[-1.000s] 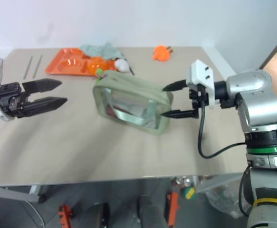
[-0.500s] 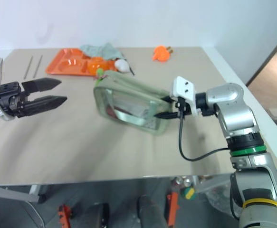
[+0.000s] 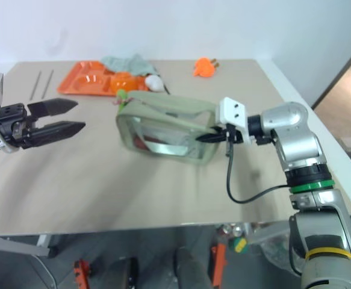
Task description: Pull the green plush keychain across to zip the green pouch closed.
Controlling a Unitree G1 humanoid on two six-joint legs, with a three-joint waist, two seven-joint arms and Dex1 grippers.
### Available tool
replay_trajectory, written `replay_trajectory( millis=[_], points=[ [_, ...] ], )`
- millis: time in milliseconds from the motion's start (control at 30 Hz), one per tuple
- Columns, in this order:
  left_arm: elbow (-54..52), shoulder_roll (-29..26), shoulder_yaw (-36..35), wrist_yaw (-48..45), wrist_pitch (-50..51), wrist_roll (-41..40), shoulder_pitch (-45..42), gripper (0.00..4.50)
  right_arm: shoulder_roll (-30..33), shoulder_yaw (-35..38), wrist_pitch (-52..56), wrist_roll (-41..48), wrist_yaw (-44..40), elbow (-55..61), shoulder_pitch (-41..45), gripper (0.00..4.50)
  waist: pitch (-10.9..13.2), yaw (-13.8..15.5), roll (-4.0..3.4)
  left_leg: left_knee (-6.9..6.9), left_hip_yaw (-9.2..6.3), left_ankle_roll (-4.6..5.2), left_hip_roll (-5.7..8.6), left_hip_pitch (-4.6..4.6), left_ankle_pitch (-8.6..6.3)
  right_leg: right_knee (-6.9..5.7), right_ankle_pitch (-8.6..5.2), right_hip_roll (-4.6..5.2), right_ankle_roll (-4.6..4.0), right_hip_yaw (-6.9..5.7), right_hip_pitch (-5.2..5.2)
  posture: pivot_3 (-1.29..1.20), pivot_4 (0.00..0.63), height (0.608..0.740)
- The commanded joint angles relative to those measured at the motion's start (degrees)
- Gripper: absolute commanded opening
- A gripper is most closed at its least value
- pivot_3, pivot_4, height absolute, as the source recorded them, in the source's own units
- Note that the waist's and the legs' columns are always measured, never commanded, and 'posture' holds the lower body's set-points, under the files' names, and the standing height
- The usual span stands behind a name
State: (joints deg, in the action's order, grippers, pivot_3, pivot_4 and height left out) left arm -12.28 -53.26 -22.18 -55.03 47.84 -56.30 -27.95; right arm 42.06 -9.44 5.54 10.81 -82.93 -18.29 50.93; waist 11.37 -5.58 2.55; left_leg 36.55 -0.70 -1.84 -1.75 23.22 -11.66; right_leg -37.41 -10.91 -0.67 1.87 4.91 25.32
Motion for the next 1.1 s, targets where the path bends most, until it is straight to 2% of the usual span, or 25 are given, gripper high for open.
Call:
replay_trajectory(
  millis=[33,433,600,800,1100],
  points=[
    [0.72,-0.61,-1.33,0.07,-0.46,-0.47,-1.93,4.5,-0.3,2.06,-2.0,3.6,-4.13,0.15,3.1,0.02,0.0,0.0,-0.01,0.0,-0.01,0.0,0.0,0.0,0.0,0.0,0.0,0.0,0.0,-0.01,0.0,0.0,0.15,0.74],
    [2.16,-1.76,-4.12,0.5,0.73,-1.43,-1.46,4.5,-2.32,1.06,-4.98,2.87,-5.87,-3.82,5.66,0.02,0.01,0.01,-0.01,-0.01,-0.06,0.0,0.0,0.02,0.0,0.0,-0.01,0.01,-0.01,-0.05,0.0,0.0,0.15,0.74],
    [2.67,-2.19,-4.4,0.4,1.16,-1.3,-1.21,4.5,-2.11,0.52,-5.11,2.1,-4.95,-1.41,3.36,0.02,0.01,0.01,-0.01,-0.01,-0.05,0.0,0.0,0.02,0.0,0.0,-0.01,0.01,-0.01,-0.05,0.0,0.0,0.15,0.74],
    [6.15,-2.68,-2.38,0.62,-0.98,4.62,2.27,4.5,-1.0,-0.32,-2.57,1.95,-4.1,4.62,-0.89,0.02,0.01,-0.02,-0.01,-0.02,-0.06,0.0,-0.01,0.0,0.0,0.0,-0.02,0.0,-0.02,-0.05,0.0,0.0,0.15,0.74],
    [6.2,-2.35,-1.7,-0.71,-0.68,5.94,4.32,4.5,-0.28,0.14,2.77,2.36,-2.05,9.03,-3.37,0.02,0.0,-0.05,-0.01,-0.03,-0.07,0.0,-0.05,-0.05,0.0,-0.02,-0.01,-0.03,-0.08,-0.08,0.0,0.0,0.15,0.74]
  ],
)
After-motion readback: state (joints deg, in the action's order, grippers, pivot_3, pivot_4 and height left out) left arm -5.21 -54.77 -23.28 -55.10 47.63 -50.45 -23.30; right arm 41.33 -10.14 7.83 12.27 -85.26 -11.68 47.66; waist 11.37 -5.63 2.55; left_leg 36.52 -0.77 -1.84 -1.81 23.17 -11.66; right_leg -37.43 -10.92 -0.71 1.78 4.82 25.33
